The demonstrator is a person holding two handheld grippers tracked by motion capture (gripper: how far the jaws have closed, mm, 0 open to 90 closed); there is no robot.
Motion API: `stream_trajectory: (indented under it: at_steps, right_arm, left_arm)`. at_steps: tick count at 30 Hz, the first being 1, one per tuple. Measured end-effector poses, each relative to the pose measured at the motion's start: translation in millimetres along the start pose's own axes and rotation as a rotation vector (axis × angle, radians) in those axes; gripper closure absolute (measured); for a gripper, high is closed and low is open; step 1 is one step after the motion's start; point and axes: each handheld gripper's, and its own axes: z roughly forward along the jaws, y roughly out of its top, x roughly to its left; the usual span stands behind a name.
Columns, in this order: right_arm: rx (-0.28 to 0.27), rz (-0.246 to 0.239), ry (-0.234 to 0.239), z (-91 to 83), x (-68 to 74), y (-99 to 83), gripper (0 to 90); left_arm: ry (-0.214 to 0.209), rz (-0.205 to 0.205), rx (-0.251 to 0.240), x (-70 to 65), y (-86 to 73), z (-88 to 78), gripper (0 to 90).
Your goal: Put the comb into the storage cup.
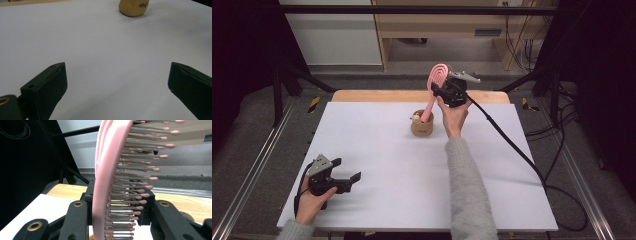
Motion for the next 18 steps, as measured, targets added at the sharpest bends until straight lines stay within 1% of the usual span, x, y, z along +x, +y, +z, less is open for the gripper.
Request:
stream_trajectory:
  at_steps: [5, 11, 13, 18]
  right_arm:
    - [0.003, 0.0, -0.003, 2.8, 0.0, -4.2, 62.5]
    - [0.008, 0.014, 0.0, 5.7, -1.2, -10.9, 62.5]
    - [0.014, 0.008, -0.006, 7.2, -0.8, -13.2, 62.5]
    - [0.022, 0.013, 0.002, 10.8, 1.5, -18.2, 62.5]
  left_arm:
    - [0.0, 0.001, 0.0, -0.1, 0.1, 0.0, 2.3]
    - [-0.001, 0.002, 0.002, -0.3, -0.2, 0.4, 2.3]
    - [-0.001, 0.002, 0.001, -0.4, 0.0, 0.2, 2.3]
    - [-0.002, 0.002, 0.001, -0.4, 0.0, 0.2, 2.3]
